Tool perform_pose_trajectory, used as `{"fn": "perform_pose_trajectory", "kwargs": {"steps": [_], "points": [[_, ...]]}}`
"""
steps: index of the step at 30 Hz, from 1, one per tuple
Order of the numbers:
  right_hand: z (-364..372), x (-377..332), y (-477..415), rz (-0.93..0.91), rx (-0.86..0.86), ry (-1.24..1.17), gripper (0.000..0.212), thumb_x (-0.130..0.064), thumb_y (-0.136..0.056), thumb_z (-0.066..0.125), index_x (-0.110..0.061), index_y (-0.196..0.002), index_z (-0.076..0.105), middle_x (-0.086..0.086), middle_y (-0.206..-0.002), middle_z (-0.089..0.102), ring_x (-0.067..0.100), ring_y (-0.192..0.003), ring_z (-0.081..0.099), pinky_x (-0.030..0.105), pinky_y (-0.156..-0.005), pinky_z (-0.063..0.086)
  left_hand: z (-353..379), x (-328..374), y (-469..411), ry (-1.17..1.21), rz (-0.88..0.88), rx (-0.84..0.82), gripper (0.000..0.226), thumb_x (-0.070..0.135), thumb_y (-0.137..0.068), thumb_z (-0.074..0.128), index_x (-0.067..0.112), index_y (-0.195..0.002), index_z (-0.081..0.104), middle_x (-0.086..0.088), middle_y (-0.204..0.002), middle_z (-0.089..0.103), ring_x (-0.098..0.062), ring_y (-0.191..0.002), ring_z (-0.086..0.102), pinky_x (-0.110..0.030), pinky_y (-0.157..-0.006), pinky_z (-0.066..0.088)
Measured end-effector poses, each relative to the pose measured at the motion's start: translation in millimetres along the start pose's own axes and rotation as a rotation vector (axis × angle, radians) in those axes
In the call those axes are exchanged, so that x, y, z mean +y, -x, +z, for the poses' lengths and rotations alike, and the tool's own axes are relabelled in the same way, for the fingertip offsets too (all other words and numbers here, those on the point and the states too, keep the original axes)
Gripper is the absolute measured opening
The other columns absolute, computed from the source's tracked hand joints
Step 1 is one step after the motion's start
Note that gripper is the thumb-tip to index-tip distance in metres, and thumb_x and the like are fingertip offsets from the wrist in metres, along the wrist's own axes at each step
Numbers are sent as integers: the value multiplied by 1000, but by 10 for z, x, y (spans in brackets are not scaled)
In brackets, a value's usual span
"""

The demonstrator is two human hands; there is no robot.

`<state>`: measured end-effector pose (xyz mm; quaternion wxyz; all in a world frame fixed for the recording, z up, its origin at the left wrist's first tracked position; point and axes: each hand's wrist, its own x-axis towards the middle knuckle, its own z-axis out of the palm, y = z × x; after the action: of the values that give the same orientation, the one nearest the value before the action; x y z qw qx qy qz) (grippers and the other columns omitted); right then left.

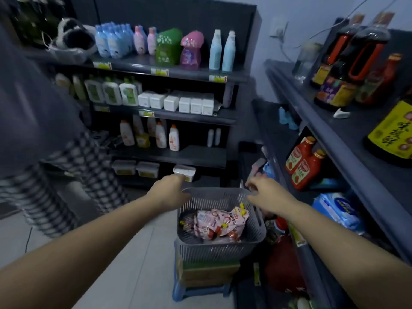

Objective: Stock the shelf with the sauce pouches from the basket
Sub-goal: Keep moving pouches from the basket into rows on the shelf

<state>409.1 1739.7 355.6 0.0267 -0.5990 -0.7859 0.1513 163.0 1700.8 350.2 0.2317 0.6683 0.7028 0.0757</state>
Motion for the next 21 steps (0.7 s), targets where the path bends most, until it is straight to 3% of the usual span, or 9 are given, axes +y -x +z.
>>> {"fn": "perform_pose_trajectory", "kwargs": {"steps": [4,11,15,21], "points": [[141,161,-331,15,-55,-26,30,-24,-83,59,-12,-111,60,5,-103,65,23,-100,59,35,-84,48,197,-43,-406,34,-13,-44,30,28,-81,59,9,-103,54,-10,-112,61,-30,-104,57,-38,-85,48],[552,323,-964,67,-147,-57,32,-22,-81,63,-12,-111,61,6,-108,64,20,-97,60,34,-83,50,472,-234,-1139,31,-12,-171,41,25,-84,59,10,-121,53,-10,-125,59,-27,-114,54,-32,-91,46],[779,347,-1327,147,-229,-72,26,-19,-82,60,-7,-104,61,7,-94,65,20,-86,59,32,-74,47,579,-407,-1598,-8,8,-258,41,29,-85,58,10,-121,52,-11,-122,58,-28,-112,54,-32,-87,44],[1194,432,-1680,301,-352,-115,35,-26,-82,64,-9,-113,59,12,-113,64,28,-106,59,34,-87,48,814,-648,-2131,-52,91,-362,37,30,-86,53,13,-118,56,-12,-117,62,-30,-107,58,-34,-87,47]]}}
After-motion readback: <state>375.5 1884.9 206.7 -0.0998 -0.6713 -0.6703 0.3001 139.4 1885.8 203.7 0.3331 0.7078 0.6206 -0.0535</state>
